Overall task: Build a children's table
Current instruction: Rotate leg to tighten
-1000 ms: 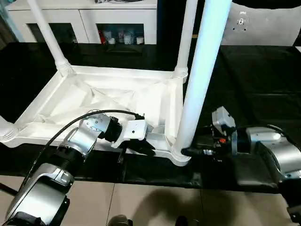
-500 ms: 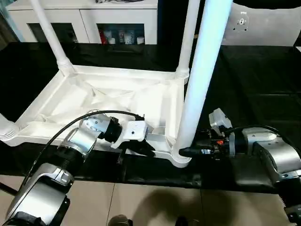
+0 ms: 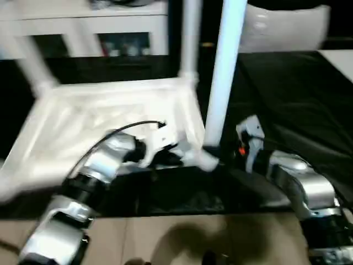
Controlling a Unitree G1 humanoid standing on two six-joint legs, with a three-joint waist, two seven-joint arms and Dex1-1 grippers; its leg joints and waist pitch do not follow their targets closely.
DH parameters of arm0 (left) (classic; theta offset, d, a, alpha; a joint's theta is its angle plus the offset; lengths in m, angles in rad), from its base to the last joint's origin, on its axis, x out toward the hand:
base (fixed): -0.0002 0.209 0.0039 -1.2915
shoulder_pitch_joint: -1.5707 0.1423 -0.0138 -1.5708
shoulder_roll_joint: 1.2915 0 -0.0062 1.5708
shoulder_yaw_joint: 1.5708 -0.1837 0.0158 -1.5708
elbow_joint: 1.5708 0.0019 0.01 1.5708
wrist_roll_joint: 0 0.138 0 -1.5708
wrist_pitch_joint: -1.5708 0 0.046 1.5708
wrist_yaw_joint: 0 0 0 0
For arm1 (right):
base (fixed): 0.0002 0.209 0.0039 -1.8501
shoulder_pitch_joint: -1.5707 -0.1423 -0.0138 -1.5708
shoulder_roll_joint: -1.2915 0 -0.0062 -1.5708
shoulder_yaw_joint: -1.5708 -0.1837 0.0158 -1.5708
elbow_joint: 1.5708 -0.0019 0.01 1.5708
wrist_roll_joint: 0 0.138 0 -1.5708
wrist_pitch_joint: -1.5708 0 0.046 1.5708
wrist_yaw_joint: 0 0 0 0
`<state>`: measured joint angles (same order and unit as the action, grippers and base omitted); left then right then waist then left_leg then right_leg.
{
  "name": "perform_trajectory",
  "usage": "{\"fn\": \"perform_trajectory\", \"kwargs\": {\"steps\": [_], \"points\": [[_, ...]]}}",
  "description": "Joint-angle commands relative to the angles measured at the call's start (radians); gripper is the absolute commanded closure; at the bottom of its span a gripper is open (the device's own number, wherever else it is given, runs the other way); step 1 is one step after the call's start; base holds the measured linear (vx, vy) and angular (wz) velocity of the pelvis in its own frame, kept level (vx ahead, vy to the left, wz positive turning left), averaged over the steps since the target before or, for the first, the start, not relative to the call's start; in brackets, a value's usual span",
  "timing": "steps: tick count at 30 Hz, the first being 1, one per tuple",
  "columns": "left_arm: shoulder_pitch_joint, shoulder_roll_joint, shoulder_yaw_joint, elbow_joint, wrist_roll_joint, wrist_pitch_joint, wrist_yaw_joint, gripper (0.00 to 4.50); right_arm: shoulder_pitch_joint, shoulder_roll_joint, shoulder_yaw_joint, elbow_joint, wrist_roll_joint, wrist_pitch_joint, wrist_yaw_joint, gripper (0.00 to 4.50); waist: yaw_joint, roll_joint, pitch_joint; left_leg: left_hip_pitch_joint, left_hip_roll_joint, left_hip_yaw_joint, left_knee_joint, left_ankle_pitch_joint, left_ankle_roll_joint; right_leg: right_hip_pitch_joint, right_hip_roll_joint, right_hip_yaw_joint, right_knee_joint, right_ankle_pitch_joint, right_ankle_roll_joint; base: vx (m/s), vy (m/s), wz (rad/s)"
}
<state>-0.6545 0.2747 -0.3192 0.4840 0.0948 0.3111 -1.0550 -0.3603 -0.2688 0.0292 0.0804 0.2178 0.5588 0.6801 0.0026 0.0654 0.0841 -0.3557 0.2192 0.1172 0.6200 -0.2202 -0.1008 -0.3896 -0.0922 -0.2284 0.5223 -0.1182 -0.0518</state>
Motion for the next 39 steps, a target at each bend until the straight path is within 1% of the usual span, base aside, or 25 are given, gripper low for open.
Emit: {"fn": "perform_trajectory", "kwargs": {"steps": [1, 2, 4, 5, 6, 7, 8, 10, 11, 12, 13, 14, 16, 18, 20, 22, 24, 26, 28, 29, 31, 33, 34, 36, 39], "points": [[-0.017, -0.086, 0.031, -0.085, -0.011, 0.056, 0.130, 4.50, -0.042, 0.115, 0.028, 0.025, -0.035, 0.042, -0.176, 2.54, -0.013, 0.003, -0.068, -0.008, 0.041, -0.014, -0.093, -0.354, 0.047, 0.077, -0.068, 0.059, -0.064, -0.494, 0.061, 0.000, 0.000, 0.00], [-0.017, -0.101, 0.035, -0.093, -0.008, 0.075, 0.159, 4.50, -0.050, 0.137, 0.020, 0.034, -0.045, 0.043, -0.220, 2.54, -0.028, -0.006, -0.065, -0.001, 0.009, -0.003, -0.076, -0.330, 0.034, 0.070, -0.071, 0.044, -0.088, -0.556, 0.059, 0.000, 0.000, 0.00], [-0.022, -0.129, 0.040, -0.094, 0.000, 0.091, 0.204, 4.50, -0.070, 0.171, 0.004, 0.062, -0.053, 0.034, -0.285, 2.54, -0.036, -0.008, -0.069, 0.002, -0.015, 0.008, -0.061, -0.279, 0.041, 0.067, -0.073, 0.033, -0.101, -0.589, 0.071, 0.000, 0.000, 0.00], [-0.026, -0.162, 0.048, -0.099, 0.013, 0.107, 0.259, 4.50, -0.091, 0.202, -0.008, 0.091, -0.062, 0.015, -0.337, 2.54, -0.044, -0.004, -0.072, -0.001, -0.016, 0.009, -0.062, -0.234, 0.065, 0.066, -0.070, 0.032, -0.104, -0.561, 0.066, 0.000, 0.000, 0.00], [-0.027, -0.175, 0.046, -0.111, 0.022, 0.119, 0.282, 4.50, -0.100, 0.214, -0.006, 0.105, -0.070, -0.032, -0.339, 2.54, -0.047, -0.005, -0.074, -0.004, -0.013, 0.008, -0.063, -0.223, 0.071, 0.068, -0.067, 0.033, -0.101, -0.538, 0.063, 0.000, 0.000, 0.00], [-0.027, -0.175, 0.043, -0.114, 0.025, 0.120, 0.283, 4.50, -0.100, 0.215, -0.004, 0.108, -0.069, -0.050, -0.333, 2.20, -0.049, -0.004, -0.075, -0.007, -0.008, 0.006, -0.066, -0.212, 0.082, 0.068, -0.067, 0.037, -0.095, -0.506, 0.057, 0.000, 0.000, 0.00], [-0.027, -0.173, 0.041, -0.116, 0.027, 0.116, 0.285, 4.50, -0.100, 0.218, -0.007, 0.109, -0.066, -0.066, -0.331, 1.99, -0.050, -0.003, -0.080, -0.017, -0.005, 0.002, -0.068, -0.178, 0.094, 0.077, -0.068, 0.044, -0.082, -0.453, 0.045, 0.000, 0.000, 0.00], [-0.025, -0.165, 0.036, -0.123, 0.029, 0.113, 0.286, 4.50, -0.096, 0.224, -0.019, 0.102, -0.053, -0.061, -0.330, 1.83, -0.048, -0.004, -0.087, -0.023, -0.004, 0.000, -0.067, -0.126, 0.108, 0.079, -0.069, 0.053, -0.068, -0.381, 0.022, 0.000, 0.000, 0.00], [-0.022, -0.158, 0.033, -0.132, 0.032, 0.117, 0.283, 4.50, -0.092, 0.229, -0.026, 0.092, -0.054, -0.053, -0.327, 1.76, -0.041, -0.004, -0.098, -0.030, -0.002, -0.002, -0.063, -0.023, 0.134, 0.080, -0.069, 0.065, -0.042, -0.249, -0.031, 0.000, 0.000, 0.00], [-0.018, -0.150, 0.030, -0.138, 0.034, 0.117, 0.277, 4.50, -0.085, 0.227, -0.027, 0.081, -0.056, -0.059, -0.316, 1.63, -0.039, -0.004, -0.100, -0.032, -0.001, -0.003, -0.061, 0.014, 0.146, 0.079, -0.069, 0.068, -0.032, -0.201, -0.048, 0.000, 0.000, 0.00], [-0.017, -0.148, 0.030, -0.140, 0.034, 0.117, 0.276, 4.50, -0.083, 0.225, -0.026, 0.078, -0.055, -0.060, -0.314, 1.63, -0.035, -0.003, -0.102, -0.036, 0.003, -0.006, -0.058, 0.079, 0.172, 0.079, -0.068, 0.072, -0.015, -0.119, -0.079, 0.000, 0.000, 0.00], [-0.012, -0.136, 0.026, -0.145, 0.032, 0.114, 0.270, 4.50, -0.073, 0.215, -0.024, 0.063, -0.050, -0.068, -0.300, 1.42, -0.030, -0.005, -0.101, -0.034, 0.000, -0.003, -0.055, 0.106, 0.191, 0.075, -0.066, 0.074, -0.011, -0.083, -0.095, 0.000, 0.000, 0.00], [-0.004, -0.122, 0.022, -0.151, 0.028, 0.097, 0.254, 4.50, -0.061, 0.199, -0.027, 0.049, -0.038, -0.083, -0.280, 1.28, -0.025, -0.004, -0.101, -0.036, 0.000, -0.002, -0.054, 0.115, 0.201, 0.077, -0.068, 0.077, -0.005, -0.076, -0.104, 0.000, 0.000, 0.00], [0.002, -0.111, 0.024, -0.155, 0.022, 0.098, 0.244, 4.50, -0.049, 0.178, -0.028, 0.036, -0.028, -0.102, -0.246, 1.18, -0.008, -0.001, -0.098, -0.030, 0.003, 0.003, -0.055, 0.097, 0.208, 0.073, -0.066, 0.077, -0.010, -0.110, -0.098, 0.000, 0.000, 0.00], [0.002, -0.085, 0.024, -0.140, 0.014, 0.064, 0.215, 4.50, -0.023, 0.126, -0.027, 0.004, 0.002, -0.115, -0.149, 0.98, 0.002, -0.003, -0.092, -0.022, 0.005, 0.010, -0.060, 0.032, 0.192, 0.070, -0.063, 0.077, -0.024, -0.192, -0.080, 0.000, 0.000, 0.00], [0.000, -0.077, 0.025, -0.132, 0.011, 0.053, 0.205, 4.50, -0.014, 0.106, -0.026, -0.008, 0.012, -0.115, -0.112, 0.90, 0.005, -0.003, -0.090, -0.023, 0.006, 0.010, -0.062, 0.011, 0.182, 0.071, -0.064, 0.077, -0.026, -0.223, -0.075, 0.000, 0.000, 0.00], [-0.007, -0.056, 0.025, -0.106, -0.001, 0.023, 0.167, 4.50, 0.004, 0.048, -0.022, -0.022, 0.019, -0.132, -0.031, 0.69, 0.014, -0.006, -0.085, -0.016, 0.002, 0.015, -0.066, -0.045, 0.151, 0.067, -0.062, 0.078, -0.041, -0.308, -0.049, 0.000, 0.000, 0.00], [-0.022, -0.027, 0.020, -0.048, -0.019, -0.057, 0.094, 4.50, 0.023, -0.050, -0.021, -0.014, 0.037, -0.169, 0.107, 0.51, 0.019, -0.009, -0.084, -0.017, -0.003, 0.017, -0.066, -0.071, 0.150, 0.068, -0.058, 0.076, -0.048, -0.344, -0.024, 0.000, 0.000, 0.00], [-0.026, -0.013, 0.011, -0.031, -0.021, -0.096, 0.055, 4.50, 0.027, -0.084, -0.020, -0.010, 0.048, -0.173, 0.157, 0.38, 0.024, -0.009, -0.083, -0.014, -0.003, 0.018, -0.068, -0.095, 0.151, 0.064, -0.057, 0.077, -0.053, -0.376, -0.013, 0.000, 0.000, 0.00], [-0.027, -0.002, 0.003, -0.024, -0.021, -0.112, 0.028, 4.50, 0.029, -0.107, -0.019, -0.009, 0.054, -0.173, 0.190, 0.21, 0.026, -0.011, -0.082, -0.016, -0.004, 0.018, -0.069, -0.101, 0.146, 0.066, -0.056, 0.076, -0.053, -0.387, -0.007, 0.000, 0.000, 0.00], [-0.027, 0.021, -0.012, -0.014, -0.031, -0.154, -0.038, 4.50, 0.029, -0.148, -0.015, -0.006, 0.070, -0.171, 0.252, 0.11, 0.030, -0.010, -0.084, -0.012, -0.006, 0.020, -0.068, -0.103, 0.140, 0.062, -0.056, 0.075, -0.058, -0.403, -0.007, 0.000, 0.000, 0.00], [-0.025, 0.038, -0.023, -0.009, -0.039, -0.180, -0.087, 4.50, 0.027, -0.174, -0.012, -0.004, 0.079, -0.166, 0.295, 0.03, 0.037, -0.010, -0.086, -0.013, -0.002, 0.019, -0.069, -0.092, 0.144, 0.063, -0.058, 0.079, -0.053, -0.387, -0.012, 0.000, 0.000, 0.00], [-0.025, 0.050, -0.030, -0.002, -0.046, -0.214, -0.125, 4.50, 0.025, -0.192, -0.007, -0.002, 0.084, -0.164, 0.324, 0.03, 0.043, -0.009, -0.088, -0.009, 0.001, 0.018, -0.069, -0.079, 0.148, 0.058, -0.057, 0.081, -0.051, -0.371, -0.022, 0.000, 0.000, 0.00], [-0.028, 0.073, -0.050, 0.015, -0.056, -0.265, -0.201, 4.50, 0.020, -0.232, 0.014, 0.008, 0.085, -0.179, 0.387, 0.03, 0.053, -0.008, -0.091, -0.012, 0.004, 0.018, -0.068, -0.064, 0.152, 0.061, -0.059, 0.083, -0.044, -0.348, -0.035, 0.000, 0.000, 0.00], [-0.035, 0.098, -0.078, 0.039, -0.054, -0.344, -0.275, 4.50, 0.014, -0.276, 0.048, 0.022, 0.078, -0.205, 0.474, 0.03, 0.070, -0.009, -0.093, -0.010, 0.011, 0.019, -0.068, -0.047, 0.162, 0.056, -0.061, 0.089, -0.035, -0.313, -0.057, 0.000, 0.000, 0.00]]}}
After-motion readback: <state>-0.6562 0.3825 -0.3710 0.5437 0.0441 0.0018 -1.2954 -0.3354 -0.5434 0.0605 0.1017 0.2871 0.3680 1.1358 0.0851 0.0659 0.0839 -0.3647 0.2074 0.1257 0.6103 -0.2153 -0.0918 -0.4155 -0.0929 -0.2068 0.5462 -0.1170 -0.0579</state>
